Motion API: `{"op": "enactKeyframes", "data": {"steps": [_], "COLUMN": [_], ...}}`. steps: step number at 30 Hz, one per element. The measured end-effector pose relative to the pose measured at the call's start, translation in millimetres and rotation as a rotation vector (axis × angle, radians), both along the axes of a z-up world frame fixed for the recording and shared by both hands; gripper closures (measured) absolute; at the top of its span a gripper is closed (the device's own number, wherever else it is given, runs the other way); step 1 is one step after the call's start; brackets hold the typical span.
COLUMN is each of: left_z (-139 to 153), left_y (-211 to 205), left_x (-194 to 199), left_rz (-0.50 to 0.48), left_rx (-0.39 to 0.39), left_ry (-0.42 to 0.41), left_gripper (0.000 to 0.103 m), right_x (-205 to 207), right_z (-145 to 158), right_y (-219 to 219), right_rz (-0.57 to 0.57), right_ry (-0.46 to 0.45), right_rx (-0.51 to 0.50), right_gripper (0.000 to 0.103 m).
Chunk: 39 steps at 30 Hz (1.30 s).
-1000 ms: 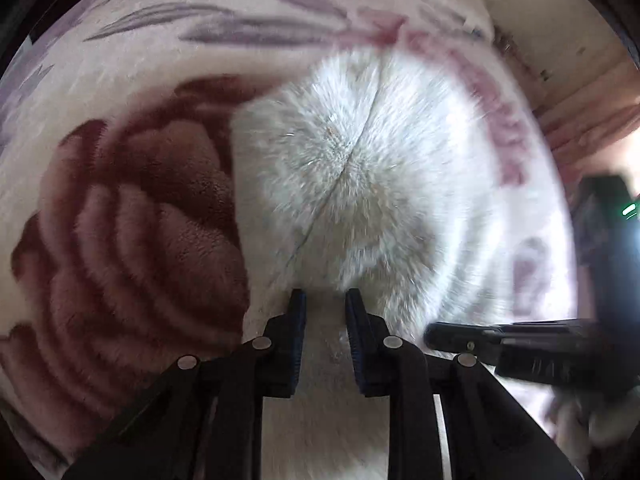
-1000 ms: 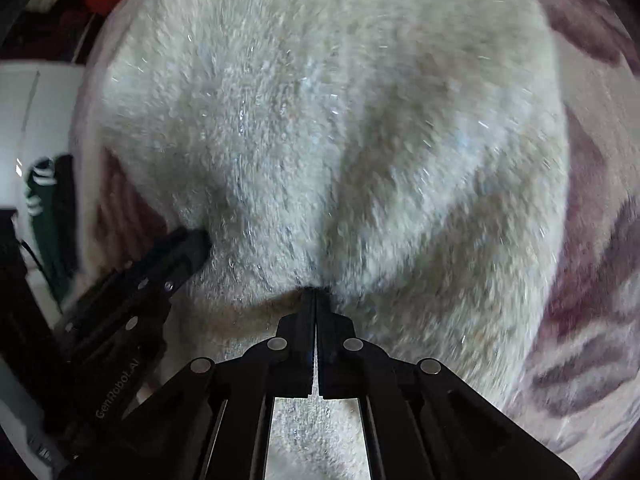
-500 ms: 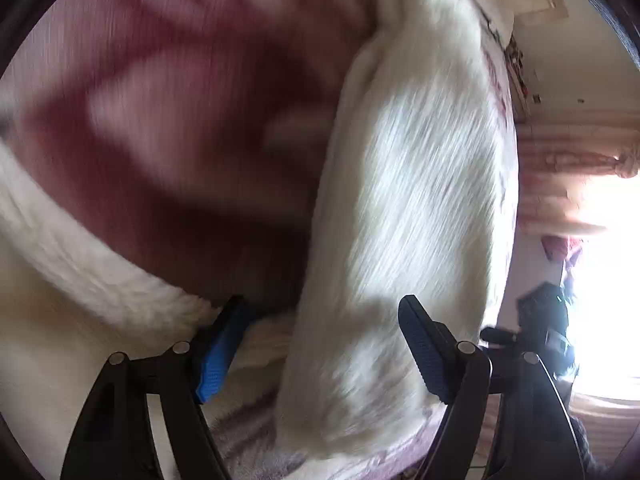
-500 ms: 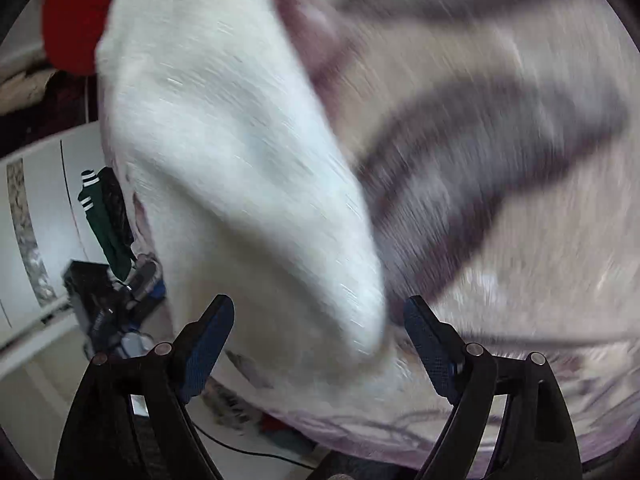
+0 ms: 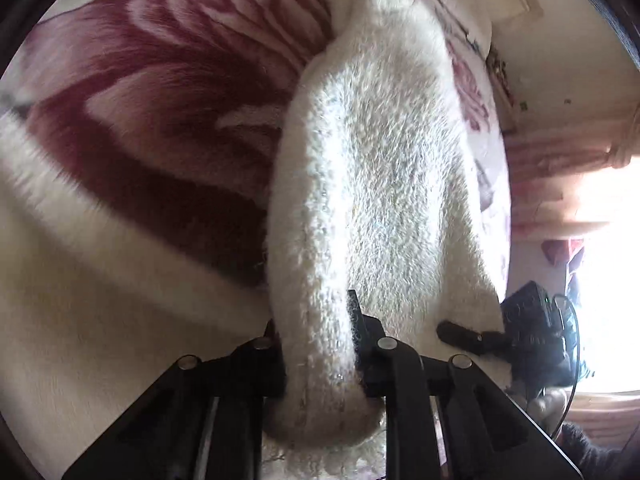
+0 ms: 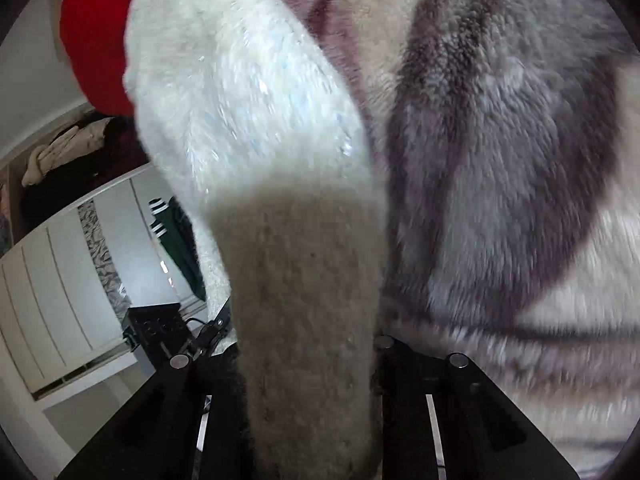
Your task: Fold large clothes
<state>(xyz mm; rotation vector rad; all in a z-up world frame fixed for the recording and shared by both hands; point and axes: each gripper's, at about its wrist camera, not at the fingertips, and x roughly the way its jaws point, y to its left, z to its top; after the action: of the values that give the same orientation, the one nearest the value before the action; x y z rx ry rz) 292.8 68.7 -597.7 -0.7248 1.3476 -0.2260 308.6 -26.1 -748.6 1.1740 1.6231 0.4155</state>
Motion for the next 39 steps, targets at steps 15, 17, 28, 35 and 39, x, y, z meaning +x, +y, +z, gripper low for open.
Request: {"op": "enactKeyframes", "data": {"steps": [15, 17, 28, 35, 39], "left_z": [-50, -57, 53, 78, 65], "left_y": [-1, 0, 29, 52, 32], "left_x": [-92, -89, -77, 3, 72], "left_rz": [0.076, 0.089, 0.267, 0.375, 0.391], "left_rx": [-0.168, -0.185, -0.245, -0.284, -0.273], "left_ry": [0.221, 0.227, 0.219, 0.19, 0.174], "left_gripper": [0.072, 0.072, 0.091, 0.091, 0.09], "right_x": [-142, -142, -121, -65, -8], "right_z": [-4, -11, 51, 90, 91], "right_y": [-31, -25, -32, -42, -44], "right_rz": [0.139, 0.134, 0.012, -0.114, -0.185], "right_ry": [0.164, 0.137, 0.137, 0.145, 0.147], "right_rx": [-0.036, -0.011, 0.2, 0.369, 0.404], "right_gripper": [0.053, 0.045, 0.081, 0.082, 0.082]}}
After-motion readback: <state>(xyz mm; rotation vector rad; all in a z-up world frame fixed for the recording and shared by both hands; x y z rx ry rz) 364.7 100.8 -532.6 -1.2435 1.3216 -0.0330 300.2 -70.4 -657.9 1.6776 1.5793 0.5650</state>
